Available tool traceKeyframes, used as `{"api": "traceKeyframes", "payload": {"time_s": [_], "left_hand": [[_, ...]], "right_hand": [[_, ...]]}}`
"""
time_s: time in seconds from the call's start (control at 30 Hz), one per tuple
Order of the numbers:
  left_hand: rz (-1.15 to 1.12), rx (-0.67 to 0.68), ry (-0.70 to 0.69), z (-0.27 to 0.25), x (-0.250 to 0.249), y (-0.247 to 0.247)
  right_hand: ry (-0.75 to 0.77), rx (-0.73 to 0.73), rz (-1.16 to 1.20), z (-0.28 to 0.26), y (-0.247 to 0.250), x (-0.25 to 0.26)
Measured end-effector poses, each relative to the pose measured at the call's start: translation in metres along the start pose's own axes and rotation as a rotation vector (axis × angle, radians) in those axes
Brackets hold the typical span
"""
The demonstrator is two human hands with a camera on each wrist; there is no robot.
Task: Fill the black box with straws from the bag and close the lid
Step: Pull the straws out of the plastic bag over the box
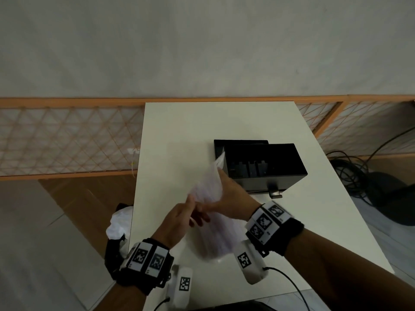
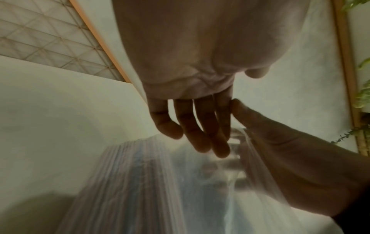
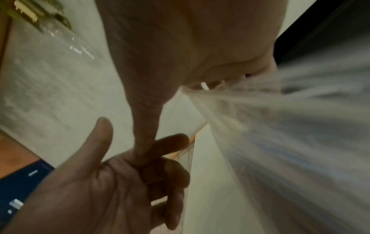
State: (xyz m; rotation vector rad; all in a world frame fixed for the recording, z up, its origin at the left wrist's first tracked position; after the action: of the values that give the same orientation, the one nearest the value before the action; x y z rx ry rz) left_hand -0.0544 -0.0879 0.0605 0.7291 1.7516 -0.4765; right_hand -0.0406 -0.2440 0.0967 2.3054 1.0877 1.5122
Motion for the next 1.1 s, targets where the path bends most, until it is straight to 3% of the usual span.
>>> {"api": "traceKeyframes", "payload": {"time_s": [0.1,0.2,0.37,0.53,0.63,0.77,0.9,1.0,1.1], "left_hand": [[0.024,-0.048,0.113,0.000,0.018,0.007],[0.085,-0.101,0.209,-0.001,0.037,0.014],[-0.223,-0.192,0.371,0.000,0.074,0.013],[-0.518,-0.161,0.196,0.012,0.067,-0.003],[-0.530,-0.174,0.068,0.024,0.042,0.000],[-0.471,-0.158,-0.162,0.041,-0.017,0.010],[-0.330,-0.229,-0.245,0.075,-0.072,0.017],[-0.361,-0.255,-0.283,0.100,-0.099,0.017],[-0.247,-0.313,-0.273,0.119,-0.118,0.016]], "right_hand": [[-0.093,-0.092,-0.068,0.003,-0.007,-0.005],[-0.084,-0.179,-0.060,0.002,0.000,-0.007],[0.083,-0.074,-0.076,-0.014,0.020,0.021],[0.305,0.018,-0.030,-0.041,0.053,0.064],[0.393,0.032,0.185,-0.058,0.091,0.083],[0.508,-0.119,0.290,-0.067,0.149,0.085],[0.549,-0.281,0.476,-0.060,0.201,0.059],[0.480,-0.404,0.546,-0.051,0.228,0.022],[0.401,-0.446,0.632,-0.043,0.238,-0.023]]}}
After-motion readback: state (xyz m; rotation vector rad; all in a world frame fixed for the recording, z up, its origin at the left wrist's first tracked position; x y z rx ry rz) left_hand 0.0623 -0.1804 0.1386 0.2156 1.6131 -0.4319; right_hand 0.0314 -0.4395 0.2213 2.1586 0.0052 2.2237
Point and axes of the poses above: each hand's wrist, its own z-axis towards the middle knuckle, its own y-axis out of the back of the hand, x = y × z, the point moved 3 cm from there along z, towards the middle knuckle, and after that the axes turned 13 degrees about x, right-handed, at the moved point
